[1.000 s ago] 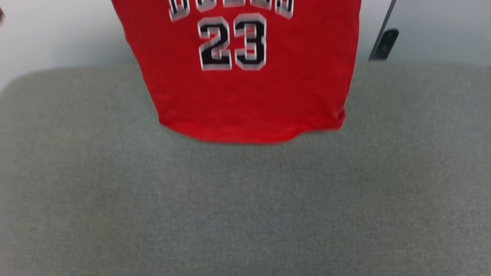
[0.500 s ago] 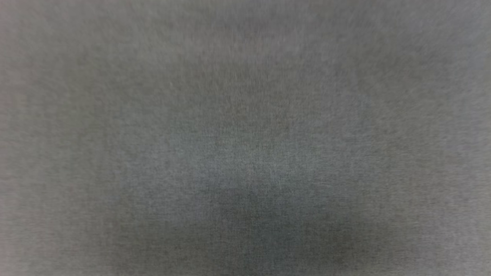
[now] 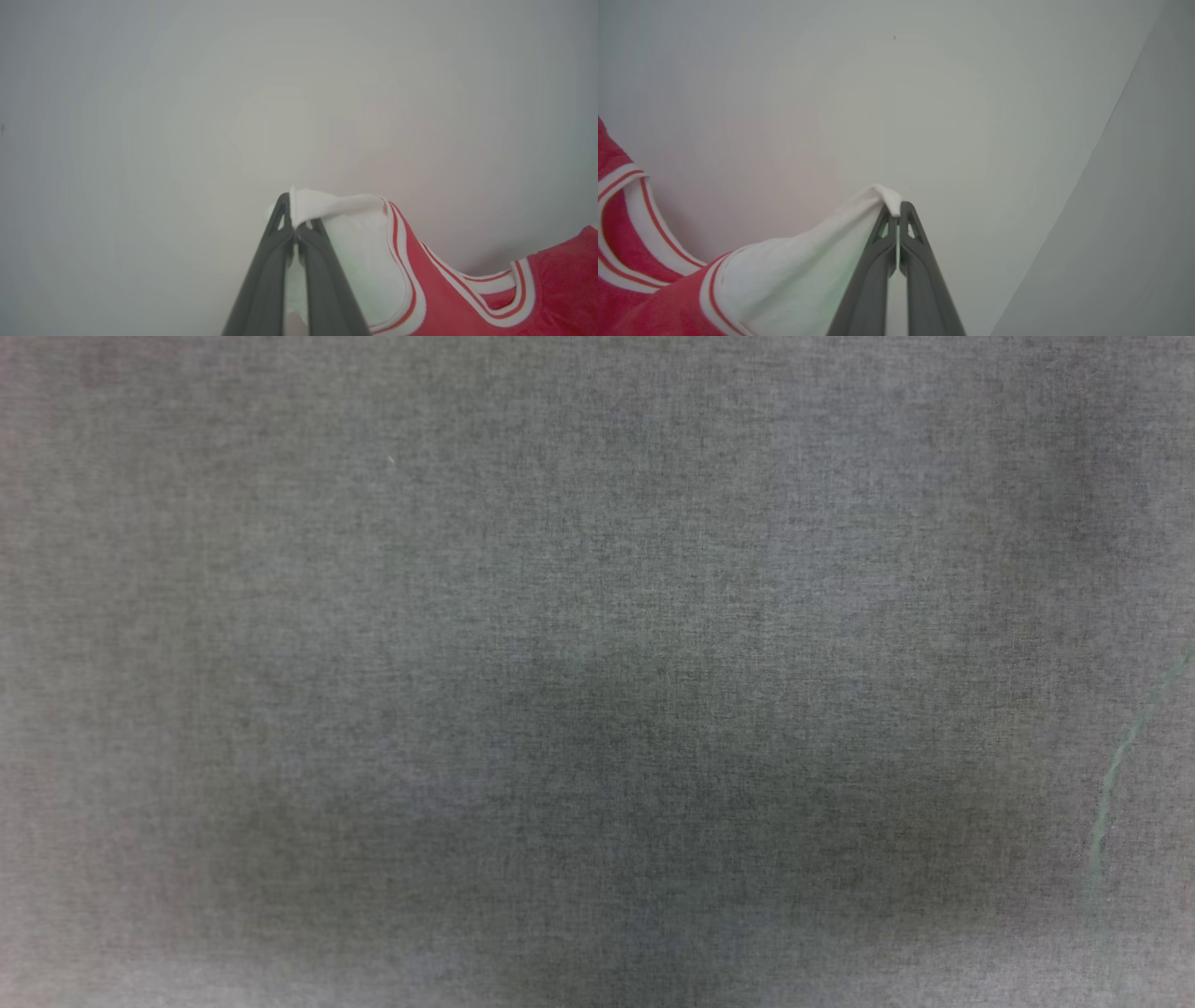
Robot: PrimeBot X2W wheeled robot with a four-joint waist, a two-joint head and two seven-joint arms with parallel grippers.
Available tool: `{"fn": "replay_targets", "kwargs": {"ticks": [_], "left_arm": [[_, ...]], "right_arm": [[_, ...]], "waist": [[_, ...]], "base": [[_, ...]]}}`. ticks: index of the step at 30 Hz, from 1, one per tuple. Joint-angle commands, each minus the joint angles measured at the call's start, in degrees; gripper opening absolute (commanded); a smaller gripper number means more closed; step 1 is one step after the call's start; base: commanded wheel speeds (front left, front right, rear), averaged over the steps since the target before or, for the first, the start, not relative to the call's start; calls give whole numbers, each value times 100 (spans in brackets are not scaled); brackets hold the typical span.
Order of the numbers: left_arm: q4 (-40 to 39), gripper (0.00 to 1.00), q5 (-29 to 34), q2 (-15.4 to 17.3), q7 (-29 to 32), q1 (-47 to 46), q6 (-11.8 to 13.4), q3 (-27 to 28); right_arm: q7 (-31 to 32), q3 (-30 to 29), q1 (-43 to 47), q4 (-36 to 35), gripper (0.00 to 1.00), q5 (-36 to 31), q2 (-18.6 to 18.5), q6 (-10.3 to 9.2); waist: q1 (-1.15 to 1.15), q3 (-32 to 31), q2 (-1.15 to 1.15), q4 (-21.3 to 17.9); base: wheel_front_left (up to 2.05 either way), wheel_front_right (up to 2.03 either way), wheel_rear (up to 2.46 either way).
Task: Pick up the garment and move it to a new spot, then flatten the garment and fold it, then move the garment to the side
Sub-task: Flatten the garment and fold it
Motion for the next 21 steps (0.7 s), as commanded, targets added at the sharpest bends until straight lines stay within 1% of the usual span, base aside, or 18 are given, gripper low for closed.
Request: {"fn": "replay_targets", "kwargs": {"ticks": [1, 4, 6, 10, 13, 15, 21], "left_arm": [[41, 0, -72, 41, -17, 120, -50, 33], [133, 0, -150, 85, 26, 572, -131, 14], [164, 0, -207, 118, 77, 870, -186, 12], [196, 0, -290, 191, 137, 1505, -257, -51], [220, 0, -374, 250, 209, 2045, -299, -80], [226, 0, -434, 277, 287, 2415, -315, -98], [226, 0, -756, 325, 412, 3597, -335, -47]], "right_arm": [[-5, -107, 90, 120, 0, -23, 35, -6], [-3, -125, 328, 385, 0, 71, 138, -6], [-5, 27, 483, 568, 0, 125, 160, -6], [-5, 343, 834, 860, 0, 556, 163, -6], [-5, 746, 1276, 1011, 0, 907, 80, -6], [-5, 1127, 1596, 1077, 0, 1145, 3, -6], [9, 2012, 2808, 1192, 0, 2305, -147, -6]], "waist": [[0, -158, 0, 54], [0, -465, 0, 56], [0, -717, 0, 73], [0, -1313, 0, 116], [0, -1763, 0, 164], [0, -2064, 0, 199], [0, -2865, 0, 243]], "base": [[0, 0, 0], [0, 0, 0], [0, 0, 0], [0, 0, 0], [0, 0, 0], [0, 0, 0], [0, 0, 0]]}}
